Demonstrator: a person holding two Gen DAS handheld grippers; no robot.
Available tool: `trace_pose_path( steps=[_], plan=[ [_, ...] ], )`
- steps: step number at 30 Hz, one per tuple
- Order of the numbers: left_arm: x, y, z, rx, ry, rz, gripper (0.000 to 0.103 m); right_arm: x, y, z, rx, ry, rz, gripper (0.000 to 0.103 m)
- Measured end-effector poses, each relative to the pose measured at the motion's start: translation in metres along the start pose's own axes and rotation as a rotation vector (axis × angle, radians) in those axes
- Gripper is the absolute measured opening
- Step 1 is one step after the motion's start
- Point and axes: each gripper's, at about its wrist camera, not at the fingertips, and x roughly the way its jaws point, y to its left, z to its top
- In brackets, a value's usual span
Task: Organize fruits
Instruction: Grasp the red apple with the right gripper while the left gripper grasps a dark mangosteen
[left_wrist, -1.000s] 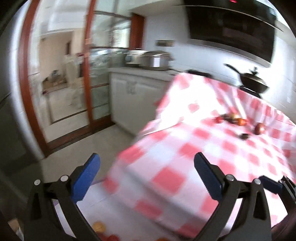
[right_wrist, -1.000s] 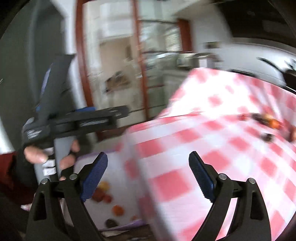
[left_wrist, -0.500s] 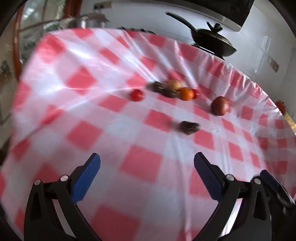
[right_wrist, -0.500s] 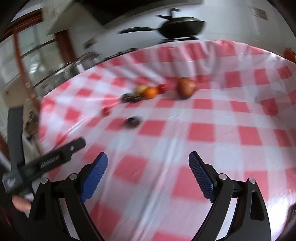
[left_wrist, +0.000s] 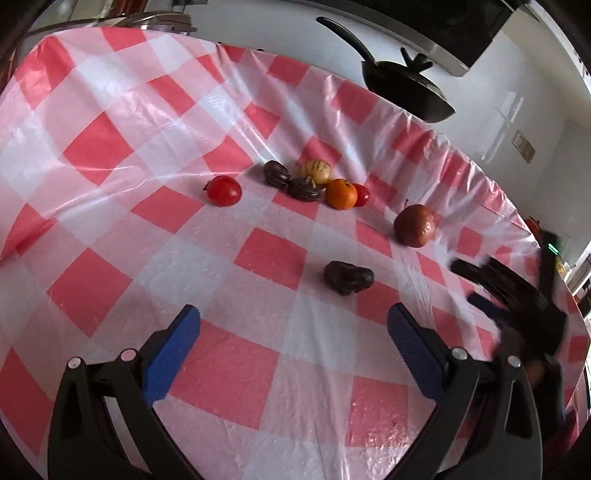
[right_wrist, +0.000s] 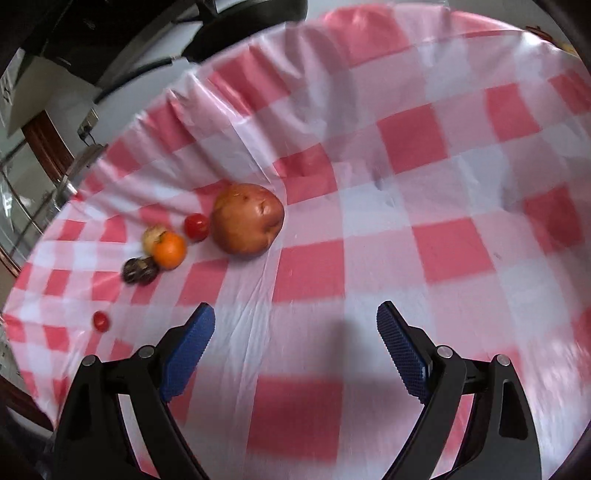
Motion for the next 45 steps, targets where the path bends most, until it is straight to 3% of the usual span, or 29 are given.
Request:
trace_pose_path(
  steps=[6,10,16,19,21,28,33,38,45],
  plan=[
    [0.0,0.007,0.001,-0.047,-0.006,-0.02,0.101,0.049,0.03,0.034,-0.058,0.038,0.014,0.087],
    [0.0,0.017,0.003,-0.11,-0.016,-0.025,0.101,0.075,0.044,0.048,-0.013,0.068,0.012,0.087],
    [-0.001,0.014,0.002,-0.091,-0.024,-0.012,0.101,0.089,0.058,0.059,0.089,0.038,-0.119,0.087],
    [-0.001,0.014,0.002,-0.093,-0.022,-0.009,0.101,0.09,0.069,0.054,0.069,0.017,-0.246,0.069],
    [-0.001,0.016,0.003,-0.101,-0.025,-0.009,0.101,0.084,0.066,0.05,0.092,0.011,-0.202,0.057],
    [-0.002,0.016,0.003,-0.095,-0.019,-0.015,0.101,0.038,0.043,0.013,0.109,0.037,-0.054,0.056],
    [0.0,0.02,0.004,-0.122,0.006,-0.042,0.101,0.011,0.022,-0.012,0.19,-0.003,0.096,0.057],
    [0.004,0.026,0.004,-0.172,0.049,-0.046,0.101,0.006,0.01,-0.013,0.26,-0.063,0.176,0.057],
    [0.046,-0.029,0.019,0.016,0.146,0.006,0.101,-0.004,0.008,-0.016,0.256,-0.096,0.172,0.057]
  ],
)
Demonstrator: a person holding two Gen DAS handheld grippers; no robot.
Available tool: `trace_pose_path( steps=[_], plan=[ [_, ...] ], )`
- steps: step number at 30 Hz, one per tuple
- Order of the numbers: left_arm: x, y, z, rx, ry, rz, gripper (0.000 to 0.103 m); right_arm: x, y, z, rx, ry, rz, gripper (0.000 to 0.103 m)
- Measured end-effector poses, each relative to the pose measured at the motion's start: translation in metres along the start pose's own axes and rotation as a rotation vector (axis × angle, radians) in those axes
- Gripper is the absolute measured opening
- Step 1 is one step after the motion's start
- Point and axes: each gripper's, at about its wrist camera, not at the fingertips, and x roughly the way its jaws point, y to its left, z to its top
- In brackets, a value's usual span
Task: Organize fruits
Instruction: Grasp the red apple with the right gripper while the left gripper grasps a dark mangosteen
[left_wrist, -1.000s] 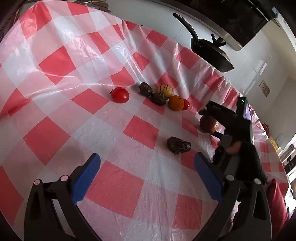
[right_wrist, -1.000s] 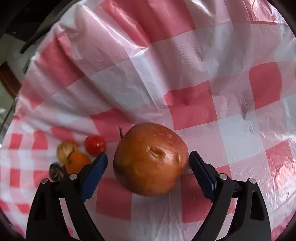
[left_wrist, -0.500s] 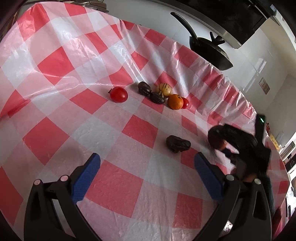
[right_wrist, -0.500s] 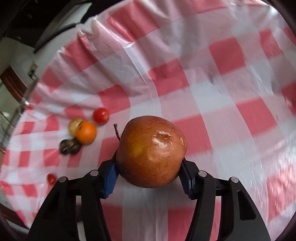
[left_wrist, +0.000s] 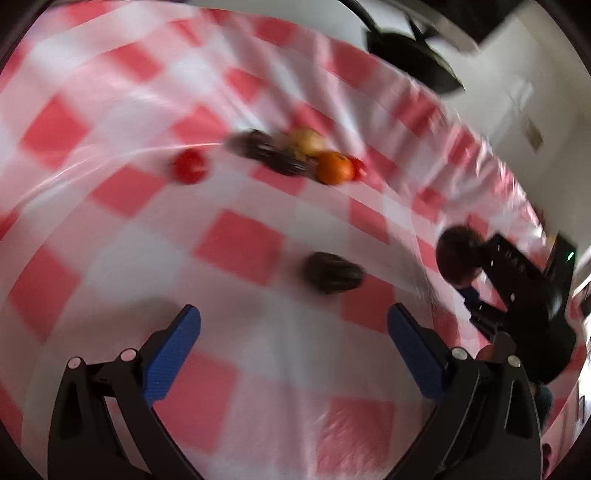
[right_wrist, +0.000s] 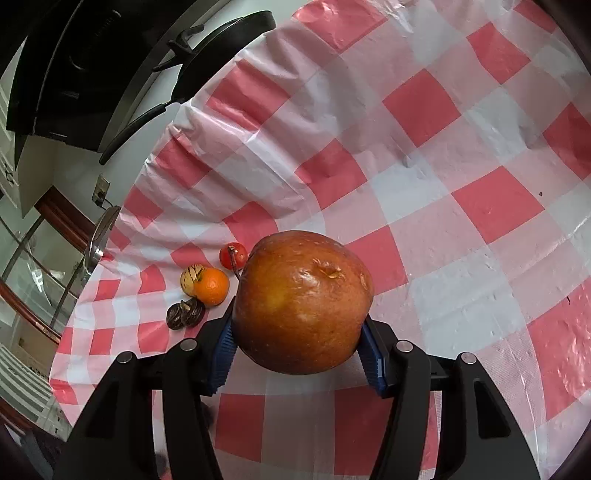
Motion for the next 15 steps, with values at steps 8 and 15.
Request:
trace_pose_path(
  steps=[8,15],
  plan=[
    [0.049,-0.051,0.018,0.235,0.048,0.171,0.042,0.001,0.004,-0.001,-0.025,-0.003,-0.009,0.057],
    [0.03,-0.04,0.005,0.207,0.014,0.094,0.042,0.003,0.002,0.001,-0.022,0.004,-0.006,0.057]
  ],
)
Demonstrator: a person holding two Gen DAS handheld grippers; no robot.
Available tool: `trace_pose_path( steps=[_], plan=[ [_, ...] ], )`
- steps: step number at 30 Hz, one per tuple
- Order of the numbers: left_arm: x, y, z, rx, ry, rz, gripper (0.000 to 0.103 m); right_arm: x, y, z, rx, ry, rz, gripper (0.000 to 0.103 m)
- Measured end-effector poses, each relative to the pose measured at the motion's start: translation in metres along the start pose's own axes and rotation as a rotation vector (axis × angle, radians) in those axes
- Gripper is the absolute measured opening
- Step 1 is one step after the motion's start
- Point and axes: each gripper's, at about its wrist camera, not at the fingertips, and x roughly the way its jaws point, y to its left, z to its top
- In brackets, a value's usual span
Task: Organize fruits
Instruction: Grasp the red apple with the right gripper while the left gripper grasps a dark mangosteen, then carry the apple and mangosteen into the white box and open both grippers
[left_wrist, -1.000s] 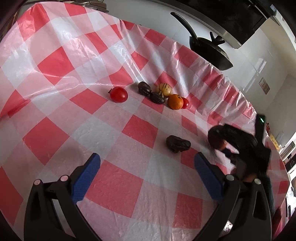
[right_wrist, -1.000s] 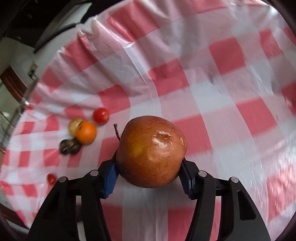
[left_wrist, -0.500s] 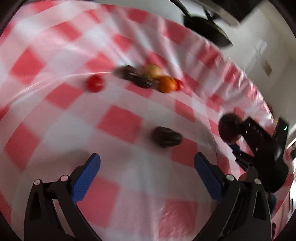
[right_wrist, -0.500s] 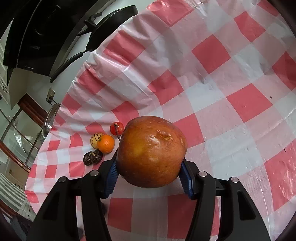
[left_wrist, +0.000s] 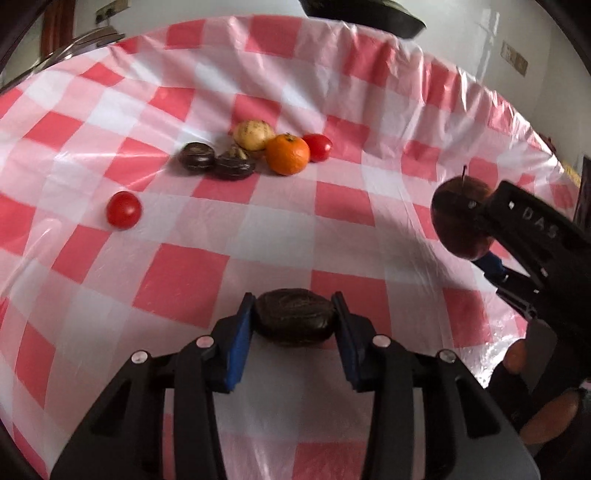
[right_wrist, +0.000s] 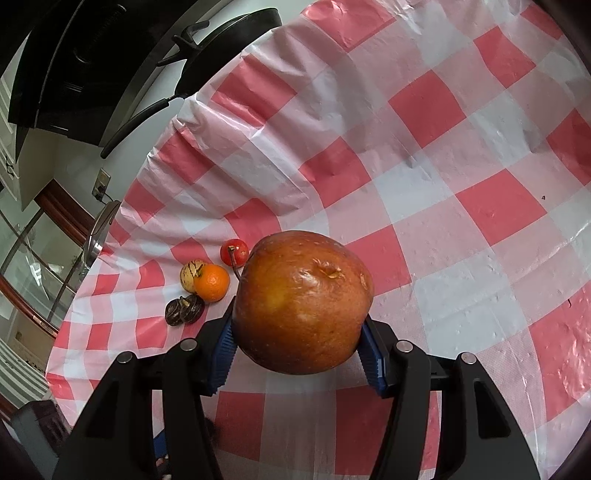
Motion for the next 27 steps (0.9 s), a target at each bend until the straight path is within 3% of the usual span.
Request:
trace_pose_path(
  steps=[10,14,18,27],
  plan=[
    [-0.045,0.008,-0.03,-0.099,-0.059,0.003,0.042,0.003,0.013,-0.002,-0.081,-0.006,-0.041,0.057],
    [-0.077,0.011,-0.054,-0.104,-0.076,0.023,0.042,0.0,0.012,-0.003,-0.087,-0.001,0.008,0.057],
    [-0.112,0.02,-0.086,-0.111,-0.091,0.046,0.042,-0.005,0.006,-0.009,-0.048,0.078,0.073,0.057],
    [-0.179,0.072,-0.16,-0.177,-0.107,0.104,0.042,-0.068,0.033,-0.087,-0.091,0.208,0.186,0.057]
  ],
)
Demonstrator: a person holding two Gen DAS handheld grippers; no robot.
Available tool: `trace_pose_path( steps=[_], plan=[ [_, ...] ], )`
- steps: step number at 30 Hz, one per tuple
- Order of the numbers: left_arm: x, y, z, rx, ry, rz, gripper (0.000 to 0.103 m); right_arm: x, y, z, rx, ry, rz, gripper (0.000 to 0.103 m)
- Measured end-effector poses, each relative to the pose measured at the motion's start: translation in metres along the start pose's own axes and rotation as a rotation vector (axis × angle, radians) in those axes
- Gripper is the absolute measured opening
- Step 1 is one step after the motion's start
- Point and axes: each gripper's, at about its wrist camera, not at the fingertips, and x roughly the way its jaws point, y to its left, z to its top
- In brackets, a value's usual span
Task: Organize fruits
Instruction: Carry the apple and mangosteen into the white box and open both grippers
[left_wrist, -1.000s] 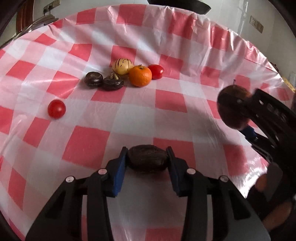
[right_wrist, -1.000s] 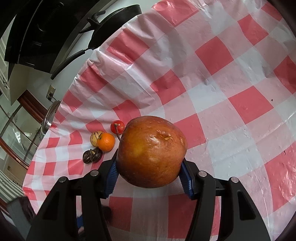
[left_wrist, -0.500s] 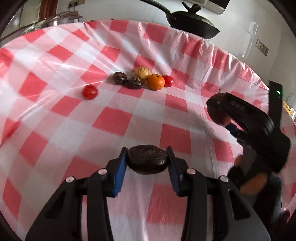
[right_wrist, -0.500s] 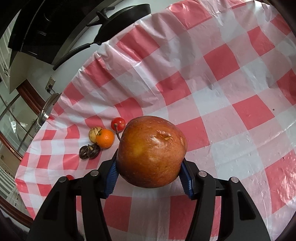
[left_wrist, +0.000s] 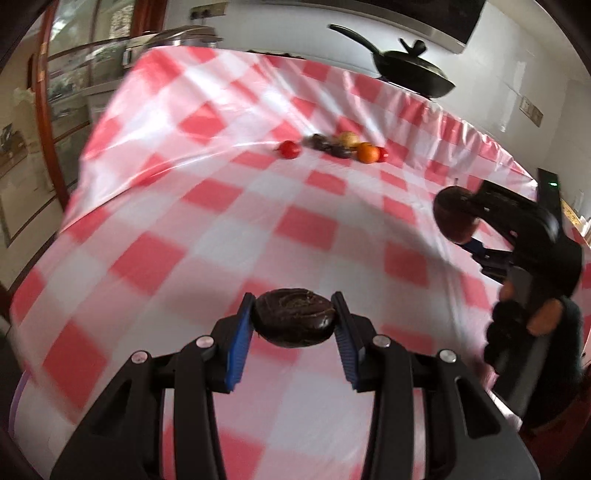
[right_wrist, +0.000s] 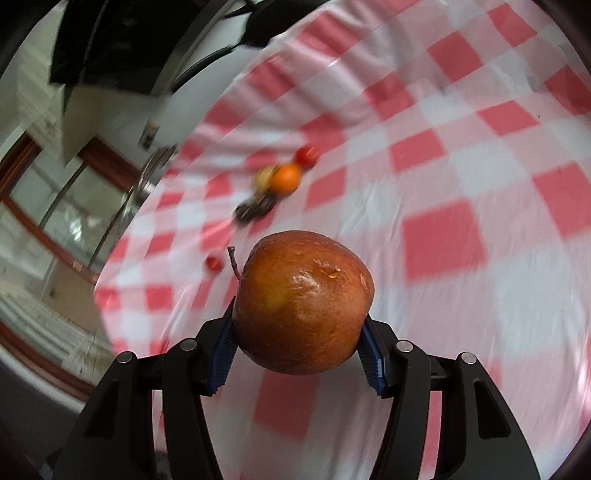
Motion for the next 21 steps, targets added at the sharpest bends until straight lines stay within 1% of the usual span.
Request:
trace_pose_path(
  steps=[4,11,13,16,17,18,19,21],
  plan=[
    [-0.018,0.027,-0.022,-0.031,0.004,0.033,0.042,-0.01,0.031,-0.038,-0.098,0.046,0.028,0.057],
    [-0.039,0.063,-0.043,-0.062,0.01,0.07,0.042,-0.022,0.094,-0.108,-0.34,0.129,0.071,0.057],
    [-0.044,0.073,-0.049,-0.075,0.015,0.079,0.042,-0.023,0.105,-0.12,-0.378,0.15,0.085,0.057],
    [-0.051,0.09,-0.059,-0.095,0.02,0.104,0.042,-0.026,0.125,-0.149,-0.463,0.192,0.107,0.057],
    [-0.056,0.097,-0.063,-0.099,0.011,0.101,0.042,-0.026,0.131,-0.157,-0.49,0.203,0.112,0.057],
    [-0.059,0.1,-0.065,-0.102,0.009,0.114,0.042,-0.027,0.137,-0.166,-0.518,0.215,0.12,0.057],
    [-0.063,0.105,-0.068,-0.111,0.01,0.127,0.042,-0.028,0.143,-0.175,-0.545,0.227,0.13,0.057],
    [-0.072,0.118,-0.072,-0.152,0.002,0.124,0.042,-0.028,0.157,-0.194,-0.61,0.249,0.152,0.057]
  ],
)
